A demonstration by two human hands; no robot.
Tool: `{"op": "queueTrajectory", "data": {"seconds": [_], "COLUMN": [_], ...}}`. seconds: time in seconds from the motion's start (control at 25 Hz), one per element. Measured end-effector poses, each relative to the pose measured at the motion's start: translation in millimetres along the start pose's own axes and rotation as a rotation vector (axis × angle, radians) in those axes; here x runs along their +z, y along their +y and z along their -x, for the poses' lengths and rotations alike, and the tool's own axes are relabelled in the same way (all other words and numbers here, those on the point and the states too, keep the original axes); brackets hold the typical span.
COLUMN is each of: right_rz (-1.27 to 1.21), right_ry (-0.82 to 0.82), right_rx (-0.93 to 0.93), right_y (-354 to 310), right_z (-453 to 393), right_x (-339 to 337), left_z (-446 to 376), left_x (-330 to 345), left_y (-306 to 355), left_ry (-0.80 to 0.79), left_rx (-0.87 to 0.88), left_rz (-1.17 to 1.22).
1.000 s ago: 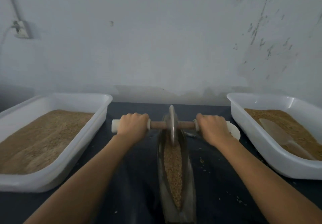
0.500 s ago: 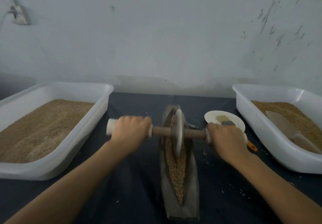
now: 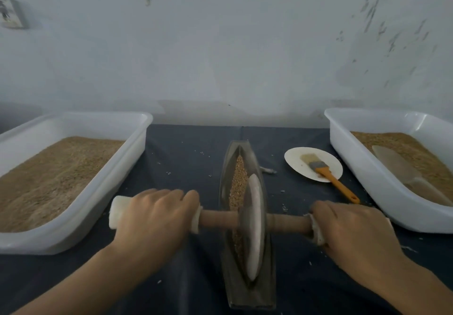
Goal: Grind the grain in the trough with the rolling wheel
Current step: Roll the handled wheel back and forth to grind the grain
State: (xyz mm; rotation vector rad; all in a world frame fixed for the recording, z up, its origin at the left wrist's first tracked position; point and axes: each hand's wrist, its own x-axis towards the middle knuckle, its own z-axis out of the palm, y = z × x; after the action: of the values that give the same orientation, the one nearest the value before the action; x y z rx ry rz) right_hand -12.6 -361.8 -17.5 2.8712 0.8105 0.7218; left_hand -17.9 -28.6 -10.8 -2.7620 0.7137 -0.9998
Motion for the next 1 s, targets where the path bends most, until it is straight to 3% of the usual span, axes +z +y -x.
{"op": "queueTrajectory", "data": {"seconds": [0.12,0.24,0.36,0.48,0.56,0.64,0.8,1.0], "right_rz": [0.118,0.272,0.275,0.257,0.193,0.141,0.145,0.221], "right_ry": [-0.156,-0.099,-0.102,-0.058,0.076,0.105,-0.111,-0.084], "right_rx": [0.119,0.225,0.227,0.111,0.002,-0.04,0.077,0.261], "right_y": [4,22,25,8,-6,-9,-3,24], "right_z": [-42,-108,-130,-80,-35,-8,-36,-124], "right_x": [15,37,39,21,0,-13,5,45], "left_z": [-36,-91,-102,-57,-18,4,-18,-103], "left_x": [25,58,69,49,20,-4,12,61], "left_y": [-7,-27,-33,-18,-4,1,-1,-26], "left_ry": [-0.216,-0.342,-0.341,-0.344,-0.216,-0.058,-0.281,-0.353], "left_rx": [-0.102,-0.326,-0.347,-0.312,-0.197,-0.106,-0.15,-0.336], "left_rz": [-0.09,-0.089,-0.05,-0.063,-0.088,-0.086,-0.134,-0.108]}}
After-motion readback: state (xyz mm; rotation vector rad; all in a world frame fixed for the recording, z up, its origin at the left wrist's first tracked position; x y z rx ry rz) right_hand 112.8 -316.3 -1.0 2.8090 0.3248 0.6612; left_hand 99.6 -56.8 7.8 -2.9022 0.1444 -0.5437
